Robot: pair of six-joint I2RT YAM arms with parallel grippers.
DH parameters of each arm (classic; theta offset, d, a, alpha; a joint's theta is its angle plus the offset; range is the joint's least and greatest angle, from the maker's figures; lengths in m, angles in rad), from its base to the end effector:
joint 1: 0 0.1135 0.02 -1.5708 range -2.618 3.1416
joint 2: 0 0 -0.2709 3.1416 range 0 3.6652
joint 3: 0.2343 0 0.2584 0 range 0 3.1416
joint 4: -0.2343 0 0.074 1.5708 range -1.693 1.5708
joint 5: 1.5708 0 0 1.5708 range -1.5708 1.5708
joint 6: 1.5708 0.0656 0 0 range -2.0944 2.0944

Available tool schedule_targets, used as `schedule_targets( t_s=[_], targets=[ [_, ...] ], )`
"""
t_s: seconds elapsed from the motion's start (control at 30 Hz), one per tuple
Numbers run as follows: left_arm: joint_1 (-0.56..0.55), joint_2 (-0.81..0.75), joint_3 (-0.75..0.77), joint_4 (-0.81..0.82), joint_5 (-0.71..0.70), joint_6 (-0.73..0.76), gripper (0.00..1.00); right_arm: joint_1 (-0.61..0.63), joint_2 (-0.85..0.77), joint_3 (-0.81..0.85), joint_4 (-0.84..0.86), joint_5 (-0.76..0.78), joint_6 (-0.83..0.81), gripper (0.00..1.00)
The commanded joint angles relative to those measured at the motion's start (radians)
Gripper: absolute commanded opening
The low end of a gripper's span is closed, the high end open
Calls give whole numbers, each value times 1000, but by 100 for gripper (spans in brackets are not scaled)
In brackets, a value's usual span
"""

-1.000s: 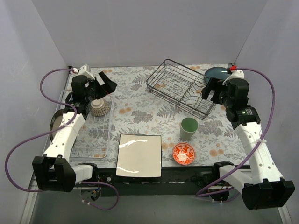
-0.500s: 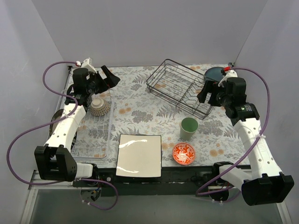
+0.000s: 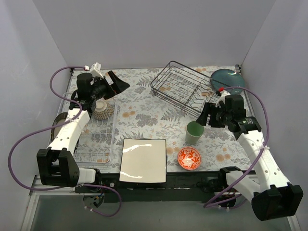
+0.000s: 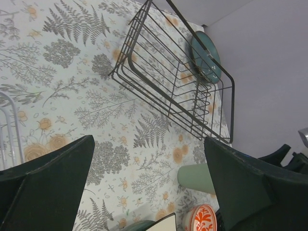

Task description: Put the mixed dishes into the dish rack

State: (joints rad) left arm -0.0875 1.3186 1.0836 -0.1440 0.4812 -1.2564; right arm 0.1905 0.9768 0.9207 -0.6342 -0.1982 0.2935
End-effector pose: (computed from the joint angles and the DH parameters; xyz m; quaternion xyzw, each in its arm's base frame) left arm 0.3296 -0.0594 0.3268 -0.3319 0.7442 -0.4937 0.3038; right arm 0.2227 0.0561 0.2957 0.0042 0.9012 0.1885 0.3903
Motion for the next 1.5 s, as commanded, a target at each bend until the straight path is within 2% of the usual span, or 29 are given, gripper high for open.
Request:
schedule_targets(
  t_s=[0.0,0.17,0.4,0.5,0.63,0.7,0.73,0.8,0.83,0.87,1.07,1.2,1.37,1.47],
  targets=[
    [-20,36,19,55,126,-41,98,18,-38,-31,13,-75,27,77],
    [-69,105,47,75,103,-51,98,38,-13,-39,-42,3,-5,77],
    [-139,186,101,81,74,-43,98,41,11,-78,-48,19,-4,76],
    [-155,212,113,89,74,-44,98,44,29,-109,-22,11,1,74],
    [-172,243,130,98,80,-46,98,49,42,-152,31,5,6,65],
    [-176,260,136,103,85,-51,98,49,51,-160,50,40,18,56],
    [-179,269,151,103,89,-52,98,49,62,-142,41,72,19,39],
    [-181,275,159,101,91,-52,98,50,77,-99,28,103,19,24],
    [-181,275,162,103,91,-51,98,49,82,-80,28,105,15,11],
    [-182,275,174,101,89,-49,98,50,89,-65,16,103,12,3],
    [-182,272,231,55,80,-20,98,50,125,82,-16,59,-5,1],
    [-181,263,278,32,102,-23,98,50,137,191,2,-74,-10,1],
    [-182,292,407,-87,138,-70,98,50,149,317,178,-254,16,1],
    [-185,307,449,-77,256,-159,98,50,163,340,343,-383,47,1]
  ],
)
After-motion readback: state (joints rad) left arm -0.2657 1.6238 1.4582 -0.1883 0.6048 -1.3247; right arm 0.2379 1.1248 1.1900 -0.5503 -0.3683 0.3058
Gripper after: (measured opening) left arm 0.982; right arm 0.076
